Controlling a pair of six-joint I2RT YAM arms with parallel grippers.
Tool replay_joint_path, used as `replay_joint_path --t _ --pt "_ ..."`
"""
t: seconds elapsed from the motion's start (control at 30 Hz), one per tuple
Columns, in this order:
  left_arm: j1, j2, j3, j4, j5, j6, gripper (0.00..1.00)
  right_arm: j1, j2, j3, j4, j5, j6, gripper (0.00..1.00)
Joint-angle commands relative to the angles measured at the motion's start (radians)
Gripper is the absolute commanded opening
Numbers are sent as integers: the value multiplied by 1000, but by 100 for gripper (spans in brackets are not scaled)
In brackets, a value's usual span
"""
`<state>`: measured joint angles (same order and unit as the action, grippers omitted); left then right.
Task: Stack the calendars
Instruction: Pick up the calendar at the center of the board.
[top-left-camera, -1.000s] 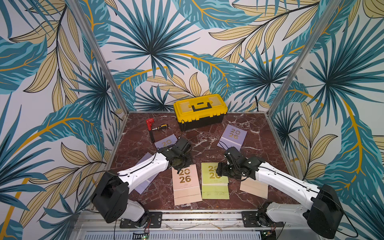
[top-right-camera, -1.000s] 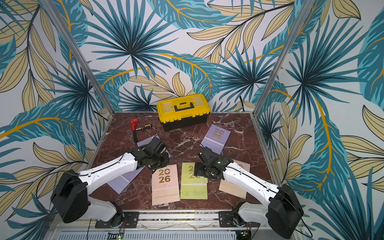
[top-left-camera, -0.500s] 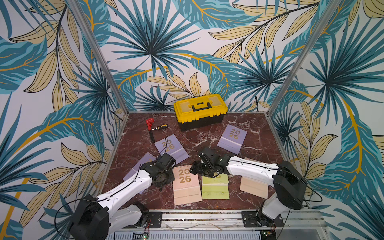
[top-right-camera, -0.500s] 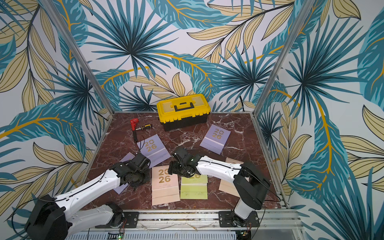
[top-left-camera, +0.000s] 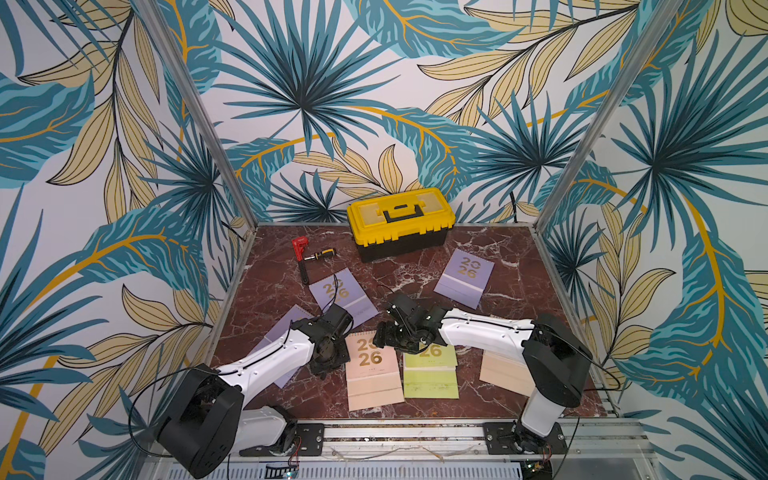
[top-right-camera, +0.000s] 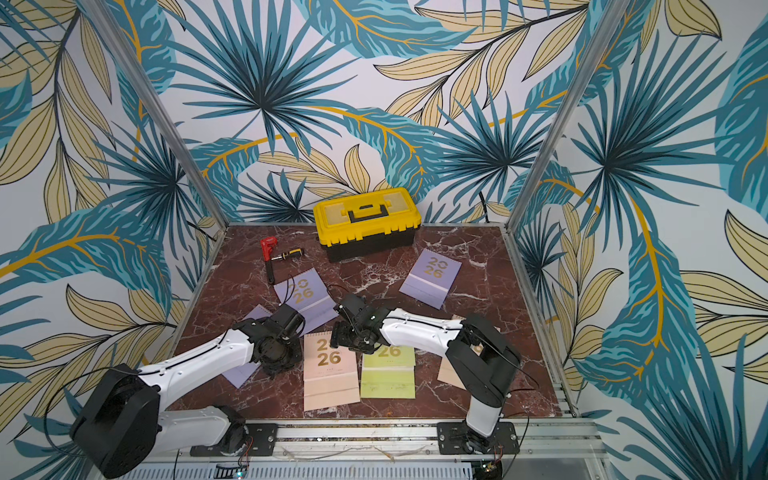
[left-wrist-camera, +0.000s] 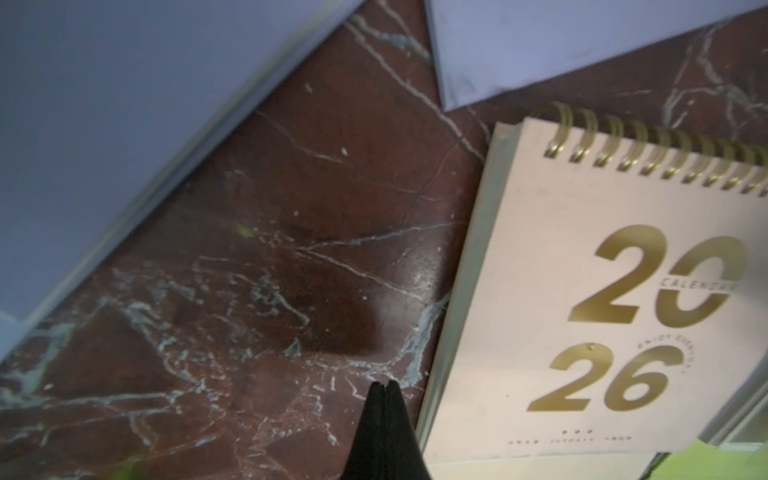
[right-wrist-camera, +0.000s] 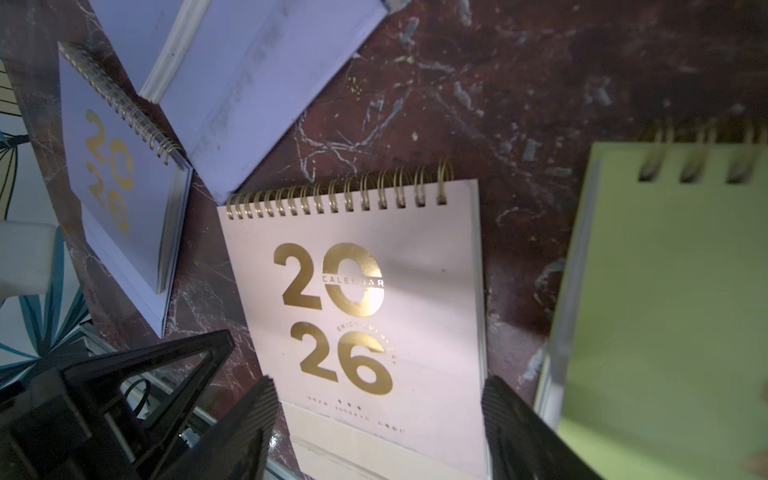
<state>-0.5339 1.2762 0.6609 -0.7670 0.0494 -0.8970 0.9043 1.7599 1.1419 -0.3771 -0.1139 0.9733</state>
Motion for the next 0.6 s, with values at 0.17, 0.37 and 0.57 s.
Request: replay_joint_path --t 0.17,0.37,0.57 --pt "8 34 -15 61 37 20 0 7 38 14 -44 15 8 81" --pt "11 44 -24 70 34 23 0 6 69 35 -37 -17 -3 81" --pt "12 67 -37 96 46 24 0 7 91 42 -37 -33 0 81"
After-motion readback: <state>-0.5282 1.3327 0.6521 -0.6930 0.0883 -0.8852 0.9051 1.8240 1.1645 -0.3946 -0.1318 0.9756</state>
